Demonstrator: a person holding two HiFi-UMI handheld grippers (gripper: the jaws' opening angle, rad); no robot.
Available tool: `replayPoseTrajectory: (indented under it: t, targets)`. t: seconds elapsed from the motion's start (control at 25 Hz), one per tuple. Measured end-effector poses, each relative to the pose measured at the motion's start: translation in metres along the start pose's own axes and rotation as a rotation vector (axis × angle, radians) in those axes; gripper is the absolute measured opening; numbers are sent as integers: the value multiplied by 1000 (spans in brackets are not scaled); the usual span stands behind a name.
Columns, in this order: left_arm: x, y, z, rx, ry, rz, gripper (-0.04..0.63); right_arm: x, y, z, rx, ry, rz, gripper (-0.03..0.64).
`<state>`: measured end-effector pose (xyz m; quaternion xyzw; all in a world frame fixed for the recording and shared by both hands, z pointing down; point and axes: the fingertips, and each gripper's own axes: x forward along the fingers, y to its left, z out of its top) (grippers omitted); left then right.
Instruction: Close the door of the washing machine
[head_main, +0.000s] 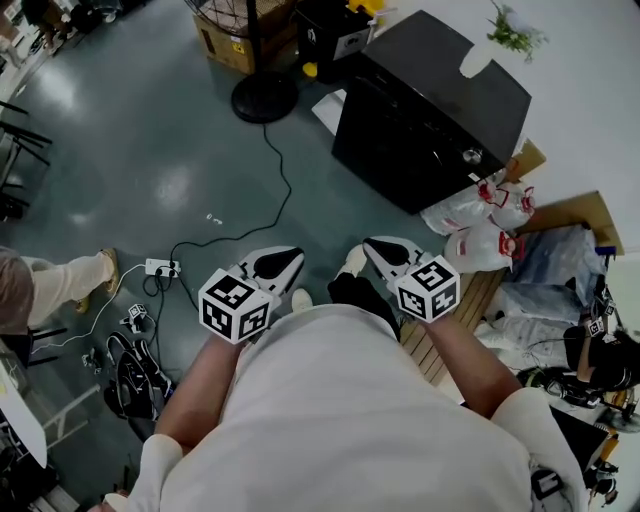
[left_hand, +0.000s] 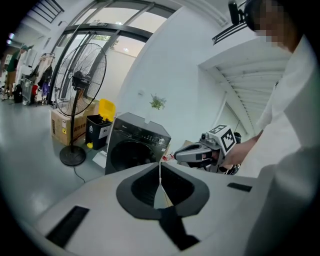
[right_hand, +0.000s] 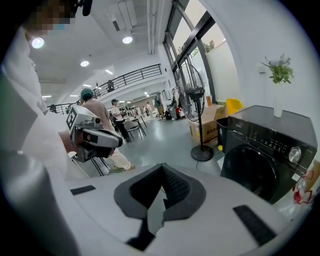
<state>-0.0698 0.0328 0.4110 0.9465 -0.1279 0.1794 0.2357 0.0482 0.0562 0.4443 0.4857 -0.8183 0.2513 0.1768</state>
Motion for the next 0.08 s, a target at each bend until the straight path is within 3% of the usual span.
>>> replayPoseTrajectory:
  t: [0.08]
  targets:
    - [4,3,0,-2,6,-3,21,-1,-8,3,3,-5,-10,8]
